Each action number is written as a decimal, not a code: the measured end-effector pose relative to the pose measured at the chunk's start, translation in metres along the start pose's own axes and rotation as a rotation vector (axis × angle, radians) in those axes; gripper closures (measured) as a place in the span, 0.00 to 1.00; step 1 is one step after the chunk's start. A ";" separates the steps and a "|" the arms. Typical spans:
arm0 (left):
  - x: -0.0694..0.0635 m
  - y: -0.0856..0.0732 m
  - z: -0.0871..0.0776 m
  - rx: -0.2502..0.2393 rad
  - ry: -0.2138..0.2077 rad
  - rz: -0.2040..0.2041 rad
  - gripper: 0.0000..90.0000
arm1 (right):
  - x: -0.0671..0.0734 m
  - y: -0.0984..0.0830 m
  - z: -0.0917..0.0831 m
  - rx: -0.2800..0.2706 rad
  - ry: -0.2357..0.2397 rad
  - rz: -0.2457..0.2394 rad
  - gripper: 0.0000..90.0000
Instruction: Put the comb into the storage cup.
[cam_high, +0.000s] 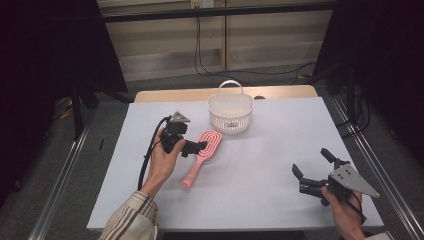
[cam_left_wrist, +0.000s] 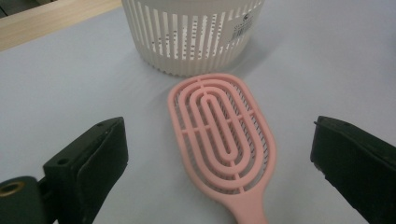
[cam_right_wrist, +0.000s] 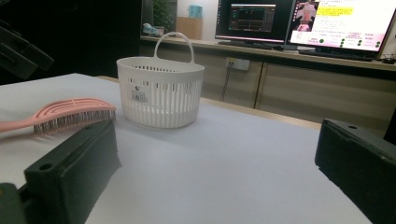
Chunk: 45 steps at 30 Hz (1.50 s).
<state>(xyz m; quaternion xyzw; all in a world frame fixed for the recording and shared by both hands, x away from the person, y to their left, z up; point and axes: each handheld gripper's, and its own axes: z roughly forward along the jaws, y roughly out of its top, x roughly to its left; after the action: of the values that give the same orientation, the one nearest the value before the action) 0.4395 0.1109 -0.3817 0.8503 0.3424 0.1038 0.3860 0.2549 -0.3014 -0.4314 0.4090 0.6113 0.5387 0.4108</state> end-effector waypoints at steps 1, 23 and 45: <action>0.000 0.000 0.001 0.009 0.014 -0.002 0.05 | 0.000 0.000 0.000 0.000 0.000 0.000 0.00; -0.002 0.010 0.026 0.146 -0.016 0.011 0.06 | 0.000 0.000 0.000 0.004 0.005 -0.002 0.00; 0.000 0.021 0.050 0.242 -0.017 0.007 0.05 | 0.000 0.000 0.000 0.005 0.006 -0.004 0.00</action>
<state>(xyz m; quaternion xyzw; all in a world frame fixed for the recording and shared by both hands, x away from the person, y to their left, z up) 0.4720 0.0721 -0.4003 0.8927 0.3463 0.0557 0.2831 0.2546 -0.3011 -0.4316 0.4074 0.6147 0.5376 0.4089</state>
